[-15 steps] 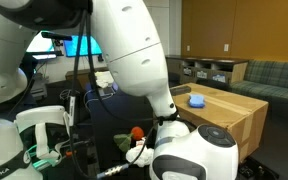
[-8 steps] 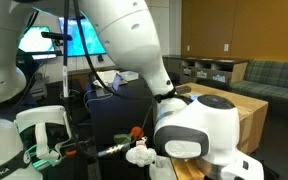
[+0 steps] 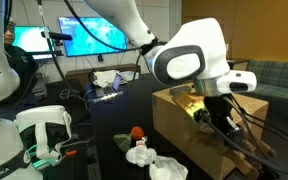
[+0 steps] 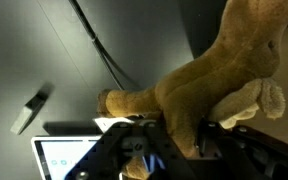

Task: Pick up the objects that were on the table and put them on top of the box. Pick up the objects that were on top of the box and put them on the table.

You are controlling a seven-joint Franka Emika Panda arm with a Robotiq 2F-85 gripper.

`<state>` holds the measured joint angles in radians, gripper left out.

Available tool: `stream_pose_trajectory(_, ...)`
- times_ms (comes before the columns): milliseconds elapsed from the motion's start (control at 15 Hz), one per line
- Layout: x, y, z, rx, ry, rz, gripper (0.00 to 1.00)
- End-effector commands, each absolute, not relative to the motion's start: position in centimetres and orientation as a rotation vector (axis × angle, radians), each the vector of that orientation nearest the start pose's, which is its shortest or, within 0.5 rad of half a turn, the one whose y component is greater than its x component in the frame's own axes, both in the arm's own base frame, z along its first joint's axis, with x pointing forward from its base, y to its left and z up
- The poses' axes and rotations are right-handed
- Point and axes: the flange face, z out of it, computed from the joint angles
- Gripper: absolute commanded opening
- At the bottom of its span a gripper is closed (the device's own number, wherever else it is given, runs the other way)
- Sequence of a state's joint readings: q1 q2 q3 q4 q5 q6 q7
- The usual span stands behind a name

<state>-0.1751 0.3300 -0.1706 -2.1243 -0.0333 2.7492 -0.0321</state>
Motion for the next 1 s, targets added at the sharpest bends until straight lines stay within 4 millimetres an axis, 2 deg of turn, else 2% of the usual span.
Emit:
stream_pose_trajectory(0,58.6,-16.5,34.7,-3.199,0.450,-0.588,0.05)
stream_pose_trajectory(133,60.5,-14.3,37.1,-3.172,0.476,-0.664,0.05)
stream_pose_trajectory(400,64.2,-9.8,39.3,-3.104,0.540,-0.809,0.05)
stream_pose_trajectory(667,67.9,-5.1,39.4,-3.040,0.592,-0.886,0.05)
stream_pose_trajectory(933,71.7,-1.6,37.8,-2.984,0.659,-0.976,0.05)
